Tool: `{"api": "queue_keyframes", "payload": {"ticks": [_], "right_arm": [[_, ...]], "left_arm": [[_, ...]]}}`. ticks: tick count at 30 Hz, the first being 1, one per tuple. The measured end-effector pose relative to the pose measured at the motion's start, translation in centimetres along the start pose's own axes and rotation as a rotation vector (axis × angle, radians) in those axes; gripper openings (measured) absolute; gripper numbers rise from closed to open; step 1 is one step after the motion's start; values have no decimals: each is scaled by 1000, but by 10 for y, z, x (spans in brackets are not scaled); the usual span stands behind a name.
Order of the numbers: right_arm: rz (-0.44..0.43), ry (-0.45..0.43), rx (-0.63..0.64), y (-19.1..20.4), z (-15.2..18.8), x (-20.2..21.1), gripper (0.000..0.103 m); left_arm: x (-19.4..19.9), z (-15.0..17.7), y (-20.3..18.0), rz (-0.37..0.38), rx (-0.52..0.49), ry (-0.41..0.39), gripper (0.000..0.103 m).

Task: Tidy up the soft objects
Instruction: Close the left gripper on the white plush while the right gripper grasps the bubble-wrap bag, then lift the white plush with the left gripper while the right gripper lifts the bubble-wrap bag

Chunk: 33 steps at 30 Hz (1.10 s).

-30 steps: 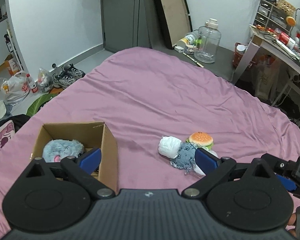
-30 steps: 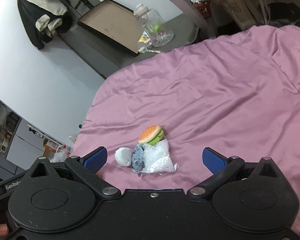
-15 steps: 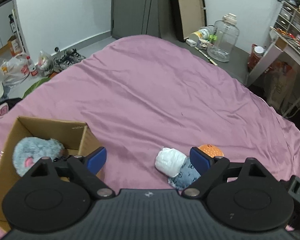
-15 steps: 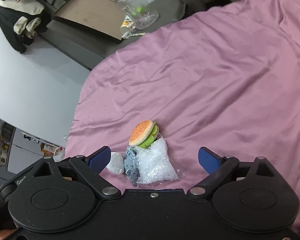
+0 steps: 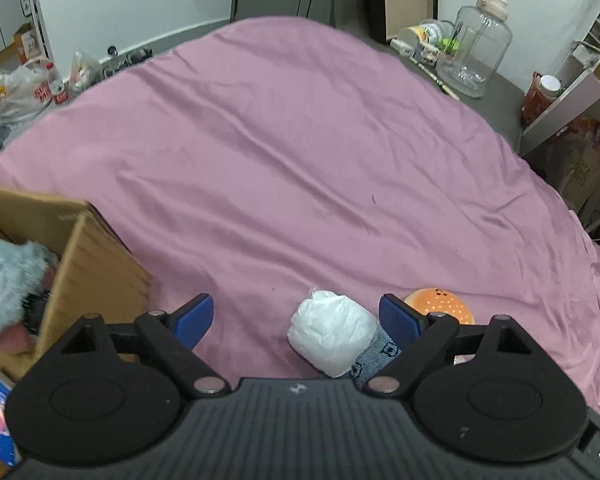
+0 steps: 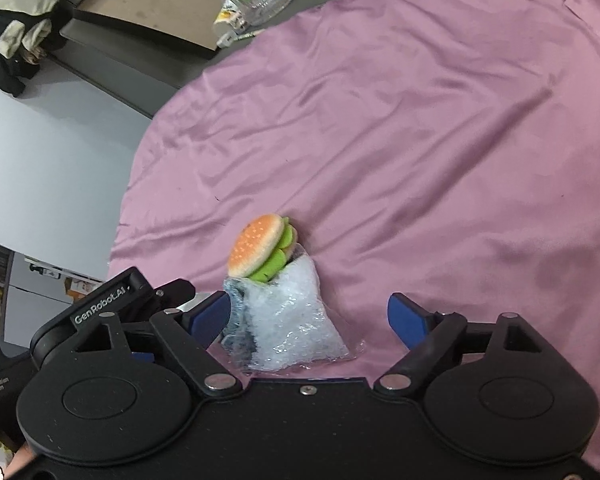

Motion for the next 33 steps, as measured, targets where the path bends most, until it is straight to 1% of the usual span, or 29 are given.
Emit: {"api": "queue_keyframes", "payload": {"ticks": [5,6,7,10,12,13,14,15,16,18,21,24,30,33], "right_arm": [[13,20,25,2,5,-13,83],[15,18,34,2,5,-15,83],[15,15,40,2,5,-16,82],[23,10,55,2,5,-18,80],[25,2,78,4,6,-18,69],[23,5,97,6,7,-19,58],[9,12,107,9,8,-21,47],[-13,18,111,12,10,-20,43],[-16,18,119,15,11,-19,40],[-25,16,134,18,12,-15,36],[-14,6,129,16,11,-5,34],[5,-26,130,14,8,8,34],[5,-80,129,15,5,35,34],[11,-106,138,14,8,49,34]], "left_arm": [[-12,4,-4,14,19,26,90],[-14,6,-5,11,22,29,88],[-16,6,-6,10,20,37,84],[-22,13,-6,26,39,67,77],[-24,16,-4,20,60,79,67],[-24,17,-3,16,65,83,58],[-23,18,-1,7,69,86,53],[-21,18,0,7,74,87,53],[-19,18,0,14,79,88,53],[-12,18,-1,22,76,79,53],[-1,20,0,23,73,60,52],[14,19,2,32,74,46,52],[50,18,4,58,49,9,52],[66,18,6,75,46,-7,52]]}}
Point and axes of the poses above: each gripper's, at about its wrist camera, not at the fingertips, and x roughly against the way its jaws point, y to its left, z to its underside, the point moved 9 cm from there along -x, roughly the way its jaws point, and after that the axes turned 4 degrees about -z, right-handed, at the moved point
